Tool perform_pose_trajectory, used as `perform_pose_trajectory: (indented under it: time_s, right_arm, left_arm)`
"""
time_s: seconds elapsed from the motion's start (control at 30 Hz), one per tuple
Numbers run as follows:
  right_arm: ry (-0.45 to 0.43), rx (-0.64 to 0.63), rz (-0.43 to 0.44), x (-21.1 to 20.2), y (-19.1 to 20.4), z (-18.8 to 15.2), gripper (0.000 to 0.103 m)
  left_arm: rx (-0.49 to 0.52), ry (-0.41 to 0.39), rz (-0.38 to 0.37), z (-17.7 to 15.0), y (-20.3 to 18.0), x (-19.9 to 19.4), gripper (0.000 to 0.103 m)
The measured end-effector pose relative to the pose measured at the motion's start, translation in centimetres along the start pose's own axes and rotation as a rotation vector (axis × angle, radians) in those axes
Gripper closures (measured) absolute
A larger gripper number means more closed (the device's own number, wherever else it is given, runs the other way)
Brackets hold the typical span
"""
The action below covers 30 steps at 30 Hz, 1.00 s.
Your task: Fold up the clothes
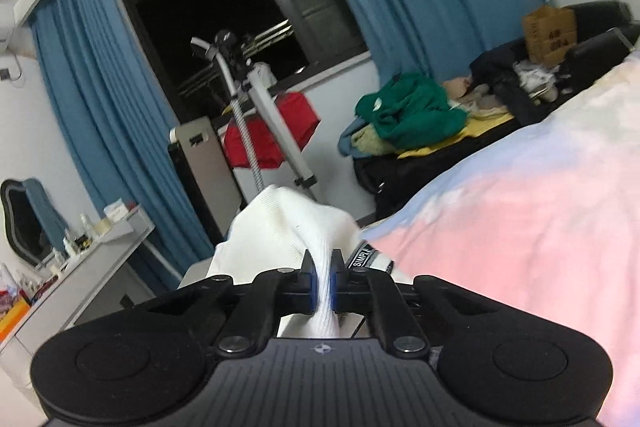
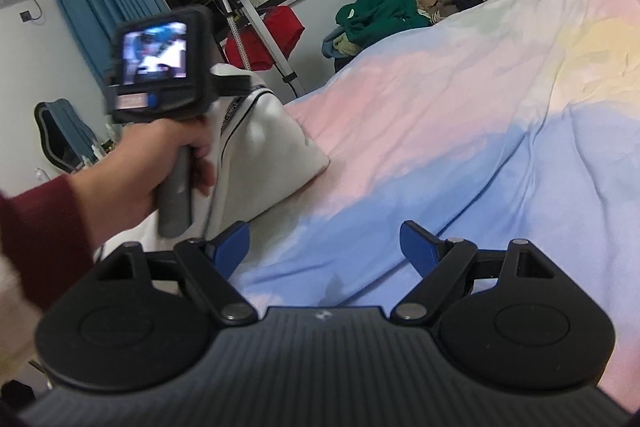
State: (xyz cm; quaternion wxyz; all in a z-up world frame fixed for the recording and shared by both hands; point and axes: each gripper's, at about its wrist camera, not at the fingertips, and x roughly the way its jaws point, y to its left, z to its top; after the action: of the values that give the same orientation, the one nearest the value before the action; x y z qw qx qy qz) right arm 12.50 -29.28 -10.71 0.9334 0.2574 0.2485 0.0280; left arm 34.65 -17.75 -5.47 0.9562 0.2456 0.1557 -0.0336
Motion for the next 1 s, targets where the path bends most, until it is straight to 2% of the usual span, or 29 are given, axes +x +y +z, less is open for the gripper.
perform_pose_trajectory:
  time_s: [0.13,0.3,0.43,0.53,0.6,0.63,0.77,0.83,0.9,1.0]
  right_arm:
    - [-0.018,0.007,-0.009,-0.7,0.1,0.2,0.019]
    - [-0.045,-0.008,0.003,-2.1,0.5,0.3,0.019]
    - [-0.040,-0.019,0.039,-3.1,0.8,0.2,0.019]
    - [-0.030,-0.009,0.089,-3.9,1.1,0.1,0.019]
    - [-0.021,-0.006,0.125,-4.2,1.4,-0.1,0.020]
    - [-0.016,-0.008,0.137,-4.2,1.6,-0.1,0.024]
    - [0.006,-0.004,0.172,-4.2,1.8,-0.4,0.031]
    - [0.027,0.032,0.199,-3.8,1.9,-0.1,0.037]
    - [0.055,0.057,0.219,-2.9,2.4,0.5,0.038]
    - [0.095,0.068,0.248,-0.5,4.1,2.4,0.038]
  left_arm:
    - [-0.100,-0.029,-0.079,-2.1,2.9,-7.2,0.098]
    - [-0.171,-0.040,-0.160,-6.3,6.6,-16.9,0.098]
    - [-0.242,0.008,-0.221,-10.7,8.5,-23.1,0.098]
    - [-0.271,0.092,-0.243,-14.7,8.6,-24.7,0.098]
    - [-0.333,0.132,-0.243,-16.8,9.0,-24.6,0.098]
    - [-0.364,0.140,-0.243,-17.5,9.2,-24.4,0.098]
    - [-0.467,0.134,-0.262,-18.1,10.3,-23.9,0.098]
    - [-0.470,0.124,-0.271,-18.0,10.5,-24.0,0.098]
    - [-0.499,0.130,-0.283,-18.4,10.6,-23.8,0.098]
    - [-0.585,0.179,-0.312,-19.6,11.2,-22.9,0.098]
